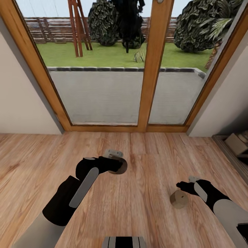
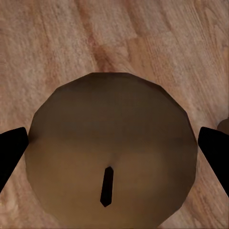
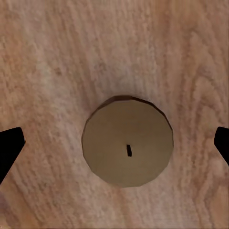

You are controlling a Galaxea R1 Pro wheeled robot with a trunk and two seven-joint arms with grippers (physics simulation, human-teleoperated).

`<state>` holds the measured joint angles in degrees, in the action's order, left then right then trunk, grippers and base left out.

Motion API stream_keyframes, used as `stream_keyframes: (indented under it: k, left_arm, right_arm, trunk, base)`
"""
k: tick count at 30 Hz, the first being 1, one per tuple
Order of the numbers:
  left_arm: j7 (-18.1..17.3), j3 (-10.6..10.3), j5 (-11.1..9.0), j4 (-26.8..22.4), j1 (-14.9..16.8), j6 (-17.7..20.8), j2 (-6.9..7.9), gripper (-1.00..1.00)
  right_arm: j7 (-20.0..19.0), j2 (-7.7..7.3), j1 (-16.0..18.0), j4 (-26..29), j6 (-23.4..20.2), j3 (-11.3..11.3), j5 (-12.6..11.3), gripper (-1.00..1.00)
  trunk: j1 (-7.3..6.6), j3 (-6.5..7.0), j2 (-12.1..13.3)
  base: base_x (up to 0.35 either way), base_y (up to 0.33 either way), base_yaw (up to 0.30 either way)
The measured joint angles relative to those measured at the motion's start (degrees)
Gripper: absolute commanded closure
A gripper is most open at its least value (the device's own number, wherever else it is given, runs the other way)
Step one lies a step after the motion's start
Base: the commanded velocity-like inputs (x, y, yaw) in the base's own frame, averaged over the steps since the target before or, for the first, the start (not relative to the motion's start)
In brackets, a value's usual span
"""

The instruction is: Place each of the two pumpkins and all three candles from the living room inside a cabinet in the living room (use any cabinet), then make sure every cabinet is closed, and position the cauldron so it is next to a table in the living room.

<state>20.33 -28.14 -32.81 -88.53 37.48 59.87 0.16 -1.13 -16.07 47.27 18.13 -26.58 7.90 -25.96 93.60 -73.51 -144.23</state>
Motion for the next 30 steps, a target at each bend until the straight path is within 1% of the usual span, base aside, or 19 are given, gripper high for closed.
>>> stream_keyframes:
  k: [9,19,25,30]
  left_arm:
    - [0.00,0.01,0.00,0.04,0.00,0.00,0.00,1.00]
    - [0.00,-0.28,-0.05,0.07,-0.05,0.00,0.00,1.00]
    - [0.00,-0.34,-0.05,0.07,-0.07,0.00,0.00,1.00]
    - [0.00,-0.35,-0.06,-0.07,-0.08,0.00,0.00,1.00]
  right_arm:
    - [-0.05,0.02,0.00,0.00,0.00,0.01,0.00,-1.00]
    - [-0.09,-0.03,0.00,-0.02,0.00,0.00,0.00,-1.00]
    - [-0.09,-0.08,0.00,-0.08,0.00,-0.02,0.01,-1.00]
    - [-0.09,-0.34,0.00,-0.09,0.00,-0.09,0.02,-1.00]
  trunk:
    - [0.01,0.00,0.00]
    - [0.02,0.00,0.00]
    - [0.18,-1.33,-0.08]
    - [0.17,-1.33,-0.08]
  base:
    - [0.085,0.000,0.000]
    - [0.012,0.000,0.000]
    - [0.000,0.000,0.000]
    - [0.000,0.000,0.000]
